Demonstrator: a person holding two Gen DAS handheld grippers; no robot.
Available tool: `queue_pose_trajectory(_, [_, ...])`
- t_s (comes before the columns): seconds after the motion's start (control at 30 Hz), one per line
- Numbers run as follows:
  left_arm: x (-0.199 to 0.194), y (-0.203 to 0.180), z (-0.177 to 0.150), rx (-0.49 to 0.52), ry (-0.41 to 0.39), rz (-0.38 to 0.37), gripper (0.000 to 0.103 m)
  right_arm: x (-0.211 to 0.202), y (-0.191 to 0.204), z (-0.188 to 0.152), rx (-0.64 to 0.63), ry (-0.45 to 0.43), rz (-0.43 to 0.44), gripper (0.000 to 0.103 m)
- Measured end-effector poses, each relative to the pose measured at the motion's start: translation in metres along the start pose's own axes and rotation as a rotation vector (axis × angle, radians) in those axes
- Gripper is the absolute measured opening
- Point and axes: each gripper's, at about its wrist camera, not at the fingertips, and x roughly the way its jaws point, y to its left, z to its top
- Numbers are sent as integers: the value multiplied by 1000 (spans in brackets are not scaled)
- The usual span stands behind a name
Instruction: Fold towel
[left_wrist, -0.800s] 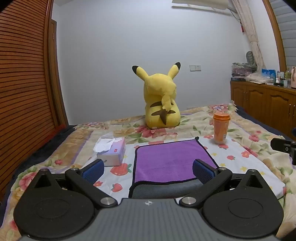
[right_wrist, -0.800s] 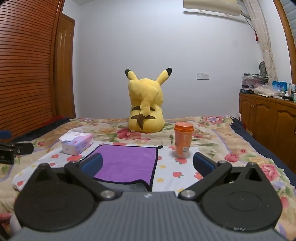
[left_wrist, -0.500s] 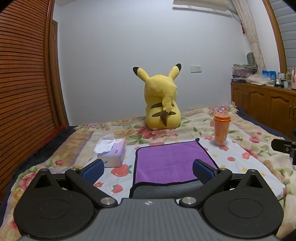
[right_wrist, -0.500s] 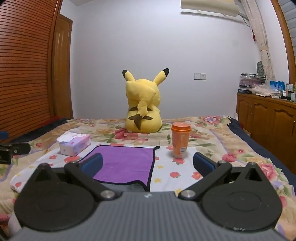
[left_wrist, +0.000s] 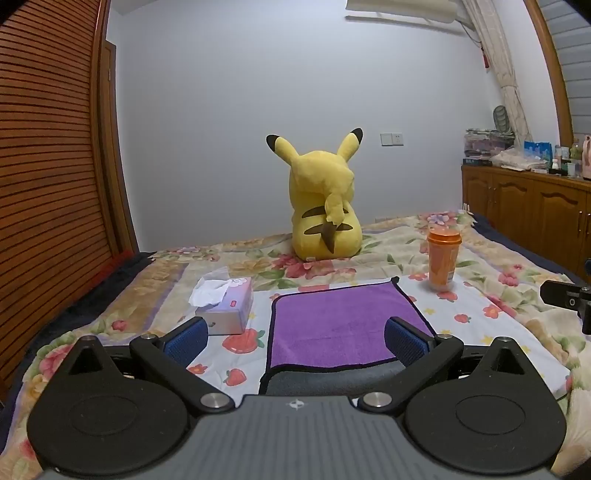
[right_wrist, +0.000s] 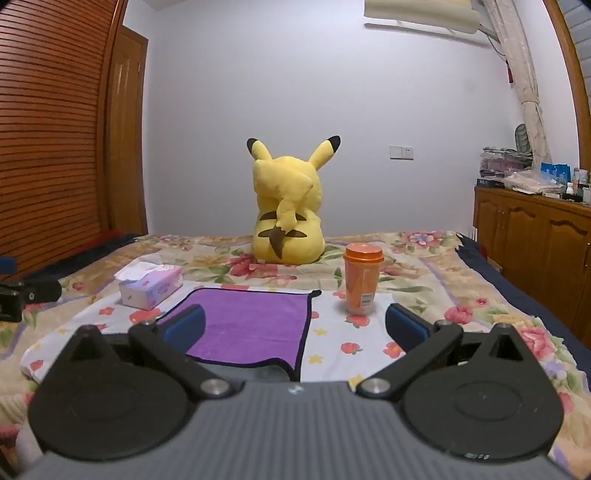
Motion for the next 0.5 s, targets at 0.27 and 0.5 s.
queue_pose_trajectory(0.27, [0,0,0,0,-2,1,103,-1,0,0,0,0,0,103])
queue_pose_trajectory(0.5, [0,0,0,0,-2,0,103,-1,0,0,0,1,0,103])
